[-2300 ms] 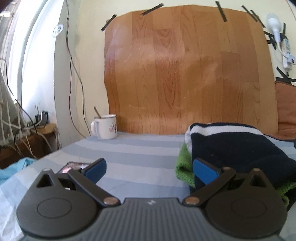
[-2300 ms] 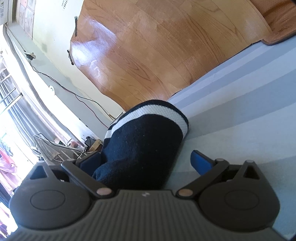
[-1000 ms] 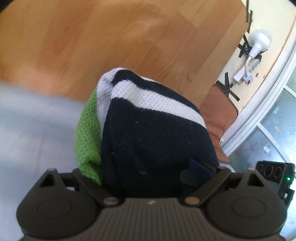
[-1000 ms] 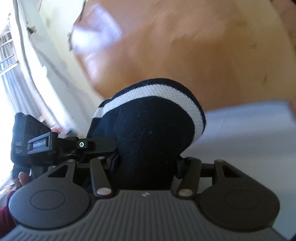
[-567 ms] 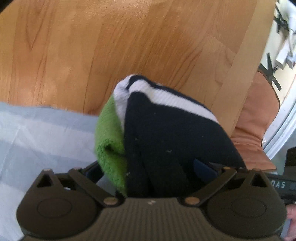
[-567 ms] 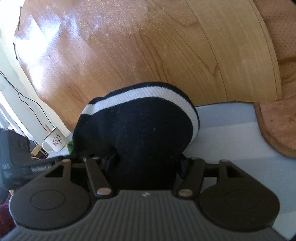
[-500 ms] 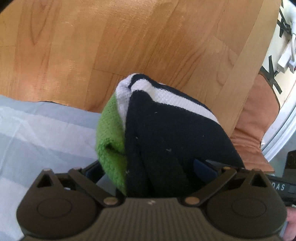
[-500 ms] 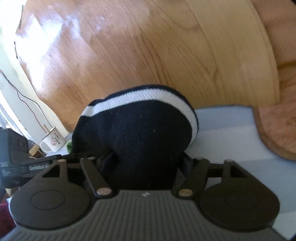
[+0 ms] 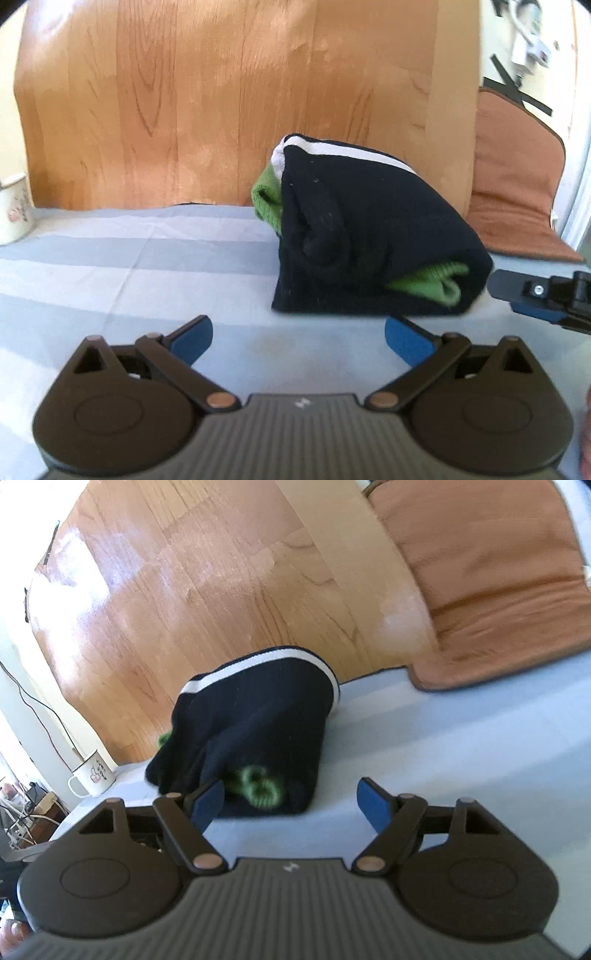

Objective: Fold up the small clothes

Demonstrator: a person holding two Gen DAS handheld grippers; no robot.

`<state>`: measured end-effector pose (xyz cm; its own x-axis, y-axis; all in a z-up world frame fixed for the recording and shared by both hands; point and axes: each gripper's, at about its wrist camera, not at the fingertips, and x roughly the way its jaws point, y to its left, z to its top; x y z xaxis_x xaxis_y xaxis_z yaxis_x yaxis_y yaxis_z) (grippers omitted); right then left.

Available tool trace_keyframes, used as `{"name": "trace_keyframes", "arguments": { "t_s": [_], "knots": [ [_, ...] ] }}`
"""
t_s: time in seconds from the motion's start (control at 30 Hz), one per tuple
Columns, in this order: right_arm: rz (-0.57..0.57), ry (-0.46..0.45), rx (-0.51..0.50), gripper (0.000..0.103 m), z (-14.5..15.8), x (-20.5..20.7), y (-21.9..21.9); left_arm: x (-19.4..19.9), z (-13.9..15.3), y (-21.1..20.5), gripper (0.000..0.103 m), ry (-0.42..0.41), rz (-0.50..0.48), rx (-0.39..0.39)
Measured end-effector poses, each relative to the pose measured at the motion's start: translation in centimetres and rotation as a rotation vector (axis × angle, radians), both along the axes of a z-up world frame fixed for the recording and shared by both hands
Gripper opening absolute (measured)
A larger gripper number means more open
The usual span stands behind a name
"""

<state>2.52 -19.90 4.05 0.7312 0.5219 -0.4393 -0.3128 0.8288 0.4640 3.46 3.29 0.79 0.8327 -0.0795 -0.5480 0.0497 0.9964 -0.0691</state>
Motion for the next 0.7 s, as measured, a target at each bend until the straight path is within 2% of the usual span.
{"name": "trace_keyframes", "arguments": {
  "t_s": [0.17,0.23,0.47,0.7],
  "knots": [
    [-0.021,-0.061,-0.028,0.083,-0.1,-2.5,1.3,-2.7,0.2,-0.1,0.103,-0.015,0.012,0.013],
    [-0.023,-0.077,-0.038,0.084,0.0,-3.3,1.4,-2.7,0.4,-0.3,0.103,-0.011,0.015,0.005],
    [-0.032,-0.091,-0.045,0.084,0.1,-4.8,1.2,-4.2,0.3,-0.1,0.103,-0.024,0.033,0.006],
    [-0.041,-0.098,-0.049,0.084,0.1,-5.2,1.1,-3.9,0.2,-0.3,0.103,-0.012,0.068,0.032]
  ]
}}
